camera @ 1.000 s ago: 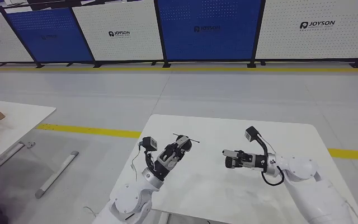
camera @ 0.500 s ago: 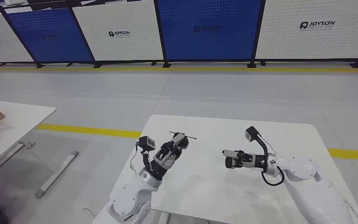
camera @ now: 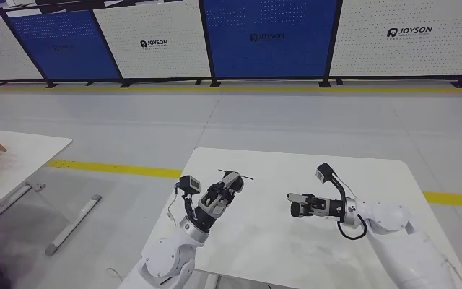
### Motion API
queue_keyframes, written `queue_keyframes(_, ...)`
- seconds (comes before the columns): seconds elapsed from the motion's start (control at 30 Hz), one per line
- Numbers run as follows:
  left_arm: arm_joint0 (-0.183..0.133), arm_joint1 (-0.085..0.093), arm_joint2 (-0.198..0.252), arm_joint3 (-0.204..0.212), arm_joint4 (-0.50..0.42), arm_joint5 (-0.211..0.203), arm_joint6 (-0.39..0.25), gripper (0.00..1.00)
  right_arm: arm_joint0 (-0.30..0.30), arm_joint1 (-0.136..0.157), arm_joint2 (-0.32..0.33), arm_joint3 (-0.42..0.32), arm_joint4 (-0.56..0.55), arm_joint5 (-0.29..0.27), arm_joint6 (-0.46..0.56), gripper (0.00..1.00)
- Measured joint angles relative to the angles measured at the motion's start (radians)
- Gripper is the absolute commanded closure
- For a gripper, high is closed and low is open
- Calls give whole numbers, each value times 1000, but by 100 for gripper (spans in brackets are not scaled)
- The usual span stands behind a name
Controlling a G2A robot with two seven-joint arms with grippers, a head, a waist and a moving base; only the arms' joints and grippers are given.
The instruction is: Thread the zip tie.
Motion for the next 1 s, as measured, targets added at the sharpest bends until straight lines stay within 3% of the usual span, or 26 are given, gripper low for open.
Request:
queue_keyframes(0.17,-15,6,14,29,127,84,-54,100,0,0,0,0,0,0,0,0)
queue_keyframes(0.3,-23,7,18,52,200,141,-50,100,0,0,0,0,0,0,0,0)
queue_keyframes(0.8,-25,6,25,64,219,149,-38,100,0,0,0,0,0,0,0,0)
queue_keyframes(1.0,-29,8,48,126,391,163,0,100,0,0,0,0,0,0,0,0)
